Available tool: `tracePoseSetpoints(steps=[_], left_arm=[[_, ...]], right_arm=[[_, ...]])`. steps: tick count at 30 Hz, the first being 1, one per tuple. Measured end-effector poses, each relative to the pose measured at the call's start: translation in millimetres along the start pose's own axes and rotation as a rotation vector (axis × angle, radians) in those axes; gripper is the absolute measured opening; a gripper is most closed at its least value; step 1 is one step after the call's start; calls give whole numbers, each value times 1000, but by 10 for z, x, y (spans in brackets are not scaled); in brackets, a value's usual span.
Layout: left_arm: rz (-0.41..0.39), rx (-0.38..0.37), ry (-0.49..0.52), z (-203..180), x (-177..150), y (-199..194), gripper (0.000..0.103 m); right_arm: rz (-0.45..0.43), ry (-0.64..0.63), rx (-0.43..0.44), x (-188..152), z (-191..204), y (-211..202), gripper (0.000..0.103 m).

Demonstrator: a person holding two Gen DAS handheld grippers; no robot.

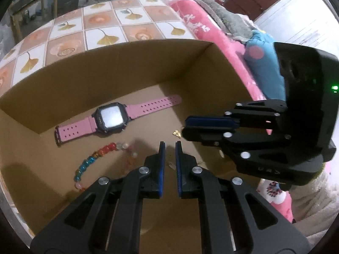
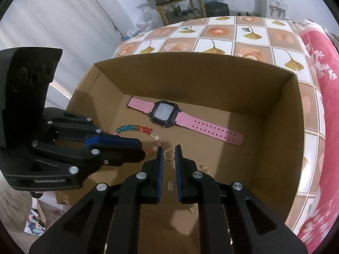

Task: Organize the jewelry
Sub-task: 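Lift the gold ring into the box and open the left tool, then withdraw the left tool toward the small silver spring piece on the table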

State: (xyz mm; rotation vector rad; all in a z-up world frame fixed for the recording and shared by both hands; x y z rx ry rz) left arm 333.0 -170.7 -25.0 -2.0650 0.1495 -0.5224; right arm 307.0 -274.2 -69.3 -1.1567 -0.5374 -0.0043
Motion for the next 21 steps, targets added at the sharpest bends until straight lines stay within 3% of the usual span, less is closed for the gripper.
tracePoseSetpoints(steps=[6, 8, 13, 15, 17, 21], left_arm=[[-59, 31, -1, 15, -1, -137, 26], [-87, 50, 14, -9, 21, -251, 34], [-179, 109, 54, -71, -30, -599, 43], [-221, 115, 75, -107, -94, -749, 51], [-287, 110, 107, -198, -249, -970, 65], [-380, 46, 186, -415, -747, -1297, 84]], right_arm=[[-43, 16, -7, -3, -73, -83, 13], [-58, 24, 4, 16, -94, -119, 19], [-132, 38, 25, 29, -84, -325, 21], [-193, 45, 59, -10, -44, -523, 29], [-264, 47, 78, -86, -3, -750, 48], [-420, 8, 90, -439, 96, -1264, 54]])
Point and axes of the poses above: each gripper's, at about its wrist camera, not at the fingertips, and y roughly the way its jaws point, z to its left, x to its top, the point moved 6 cm from there along y, roughly the way its jaws point, and after that the axes turned 4 degrees about -y, right-handed, at the moved point
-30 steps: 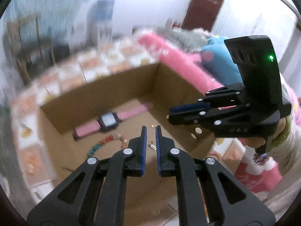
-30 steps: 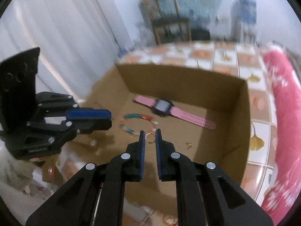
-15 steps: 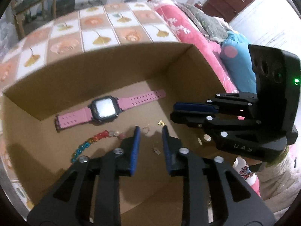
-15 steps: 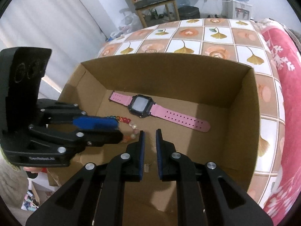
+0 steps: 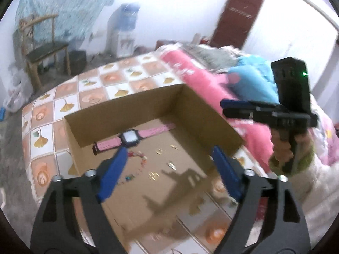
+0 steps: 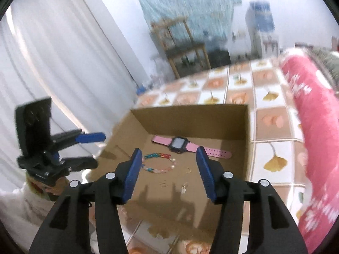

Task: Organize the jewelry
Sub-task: 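Withdraw the left tool toward the small silver spring piece on the table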

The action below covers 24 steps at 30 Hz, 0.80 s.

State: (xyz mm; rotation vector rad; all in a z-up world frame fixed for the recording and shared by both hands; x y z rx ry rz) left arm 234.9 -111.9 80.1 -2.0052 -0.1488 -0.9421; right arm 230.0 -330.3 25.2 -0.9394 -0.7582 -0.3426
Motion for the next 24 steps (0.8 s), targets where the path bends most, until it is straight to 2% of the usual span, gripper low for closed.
tracePoseSetpoints(steps=[4, 6, 9, 11, 14, 15, 18, 20, 24], left_arm=[[1, -81, 63, -291, -406, -197, 89], [26, -109, 112, -470, -661, -184, 90], [91, -117, 147, -663, -990, -6, 90], [122, -103, 170, -740, -1159, 154, 90], [157, -4, 227, -809, -1354, 497, 90], [156, 7, 242, -818, -1388, 565, 90], [161, 75, 316, -857, -1514, 816, 89], [155, 89, 350, -882, -1541, 901, 80], [160, 97, 394, -862, -1518, 1088, 68]], right_arm=[[-94, 32, 10, -371, -20, -494, 57], [-84, 50, -21, -623, -64, -576, 57], [-16, 113, -42, -1051, -137, -523, 57], [25, 165, -17, -1290, -144, -410, 57], [107, 174, -16, -1589, -96, -142, 57], [125, 159, -17, -1648, -66, -52, 57], [186, 115, -2, -1782, 1, 182, 45], [207, 85, 3, -1803, 13, 272, 38], [242, 13, 10, -1807, 46, 402, 32]])
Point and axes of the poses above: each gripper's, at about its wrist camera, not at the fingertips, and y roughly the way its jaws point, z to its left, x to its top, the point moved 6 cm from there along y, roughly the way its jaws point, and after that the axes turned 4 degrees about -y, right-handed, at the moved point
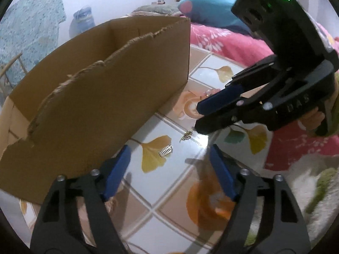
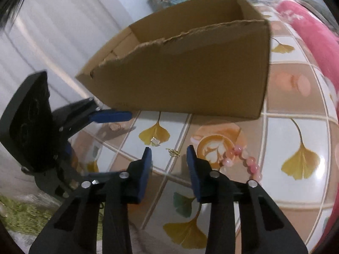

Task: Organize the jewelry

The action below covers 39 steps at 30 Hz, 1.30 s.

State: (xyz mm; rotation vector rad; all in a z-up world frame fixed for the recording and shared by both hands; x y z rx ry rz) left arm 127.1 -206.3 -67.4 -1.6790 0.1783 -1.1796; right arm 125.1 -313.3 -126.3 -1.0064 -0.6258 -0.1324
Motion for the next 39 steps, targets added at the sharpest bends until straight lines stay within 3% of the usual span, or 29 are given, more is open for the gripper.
tracePoseSetpoints(steps=[8, 20, 28, 30, 39], left_arm=[[51, -40, 21, 39, -33, 129, 41], [76, -83, 22, 136, -22, 160, 14], [99, -116, -35, 167, -106, 67, 11], [113, -110, -50, 175, -138, 44, 3], [124, -99, -94, 210, -251, -52, 3]], right_arm=[[28, -61, 3, -23, 31, 116, 28], [9, -32, 13, -70, -38, 6, 28], [22, -13, 18, -112, -90, 14, 28], [23, -16, 21, -114, -77, 18, 28], [44, -127, -33, -58, 73, 126, 28]])
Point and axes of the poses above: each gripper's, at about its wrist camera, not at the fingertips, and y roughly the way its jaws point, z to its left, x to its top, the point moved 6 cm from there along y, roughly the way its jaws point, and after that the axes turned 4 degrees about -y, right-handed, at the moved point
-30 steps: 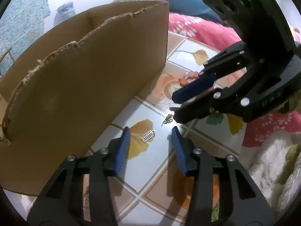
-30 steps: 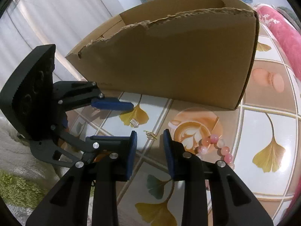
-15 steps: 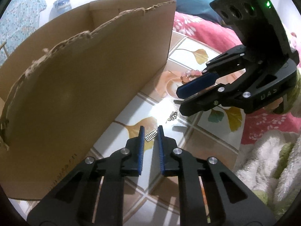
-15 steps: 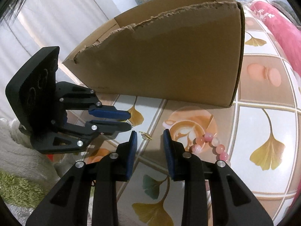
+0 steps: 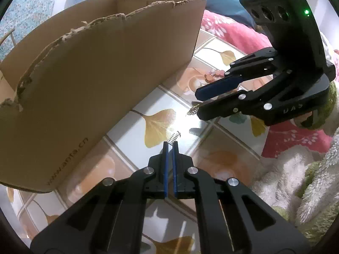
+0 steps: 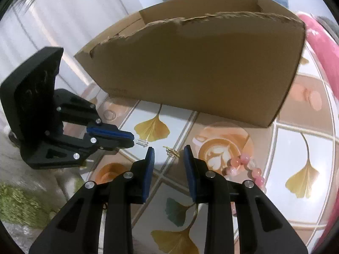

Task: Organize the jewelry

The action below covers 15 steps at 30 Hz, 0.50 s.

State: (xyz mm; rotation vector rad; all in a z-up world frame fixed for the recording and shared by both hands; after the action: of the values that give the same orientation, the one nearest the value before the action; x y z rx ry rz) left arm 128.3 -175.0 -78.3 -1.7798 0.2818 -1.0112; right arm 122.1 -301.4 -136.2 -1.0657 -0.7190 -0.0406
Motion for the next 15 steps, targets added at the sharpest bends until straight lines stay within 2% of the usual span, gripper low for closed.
tracePoseSetpoints(steps=[4, 10, 15], left_arm=[[-25, -18, 10, -17, 51, -11, 7], [-10, -36, 39, -16, 72, 83, 10], [-6, -46, 74, -55, 98, 95, 17]], right_arm=[[9, -37, -17, 35, 26, 28, 28], [25, -66, -34, 37, 17, 66, 28], [30, -106, -40, 35, 48, 65, 25]])
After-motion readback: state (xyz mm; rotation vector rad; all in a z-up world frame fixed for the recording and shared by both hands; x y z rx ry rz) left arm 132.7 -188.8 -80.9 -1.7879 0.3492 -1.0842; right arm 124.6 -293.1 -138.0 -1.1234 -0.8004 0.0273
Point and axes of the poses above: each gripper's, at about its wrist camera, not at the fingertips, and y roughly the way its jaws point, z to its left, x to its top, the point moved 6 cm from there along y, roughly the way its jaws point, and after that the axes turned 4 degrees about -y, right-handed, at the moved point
